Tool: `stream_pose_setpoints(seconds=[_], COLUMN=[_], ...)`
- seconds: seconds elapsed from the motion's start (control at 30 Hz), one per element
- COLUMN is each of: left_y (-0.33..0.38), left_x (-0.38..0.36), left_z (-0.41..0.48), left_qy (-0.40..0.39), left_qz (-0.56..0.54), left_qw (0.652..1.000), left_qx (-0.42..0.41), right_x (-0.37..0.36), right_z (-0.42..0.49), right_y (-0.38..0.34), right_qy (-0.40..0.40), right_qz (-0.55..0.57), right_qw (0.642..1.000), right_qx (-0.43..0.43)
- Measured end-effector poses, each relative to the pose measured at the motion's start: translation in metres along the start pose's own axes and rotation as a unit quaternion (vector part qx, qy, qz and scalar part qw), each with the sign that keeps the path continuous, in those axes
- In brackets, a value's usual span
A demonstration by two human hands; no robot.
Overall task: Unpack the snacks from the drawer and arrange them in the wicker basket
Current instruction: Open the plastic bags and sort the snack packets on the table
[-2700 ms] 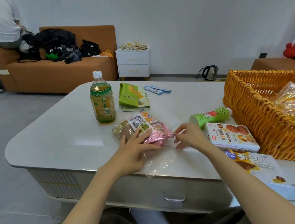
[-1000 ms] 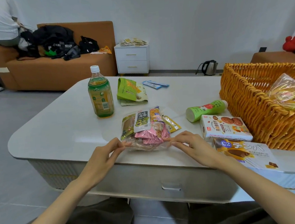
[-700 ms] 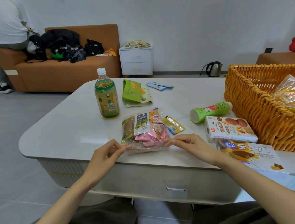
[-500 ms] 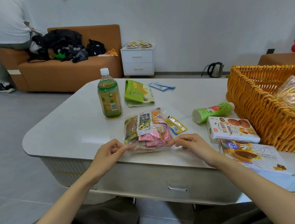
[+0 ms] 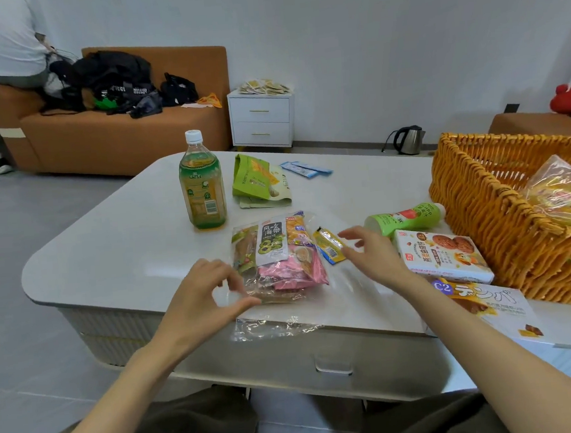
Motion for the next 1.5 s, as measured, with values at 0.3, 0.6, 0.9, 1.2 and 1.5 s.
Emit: stream_pose_setpoints(seconds=[0.3,0.6,0.9,1.2,1.5], left_y=[0.007,0.023,0.058,0.035,0.002], left_x=[-0.019,-0.031,-0.068,-0.027,-0.022], left_z=[0.013,0.024,0.032,0.042,0.042], left_qy=[-0.012,0.077,0.02,0.138,0.069], left_qz=[0.074,0.108,-0.055,-0.125,-0.146], left_qw=[0.997,0.99,0.997,0.964,0.93], left_qx=[-0.001,-0.037,0.059,0.19,0.33], right_x=[-0.049,-0.014,0.065,0.039,-0.004], right_z=[0.032,0.017,-0.064,-0.097,-0.083], right_y=[0.0,-0.004,-0.012,0.012,-0.033], right_qy=[-0.017,0.059,-0.049,-0.21,-0.258], right_qz=[-0.212,-0.16,0.374,0.256,0.497], right_qw=[0.976,0.985,0.921,0.932,0.815], right_qx=[0.041,-0.015,-0.095,-0.145,-0.15])
Point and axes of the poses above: each hand's wrist, its own z-axis towards the middle knuckle, its own x-axis out of the back of the hand, y = z × x, the point moved 3 cm from there along z, towards the middle knuckle, and after that the axes turned 10 degrees about -z, right-handed, at the moved point
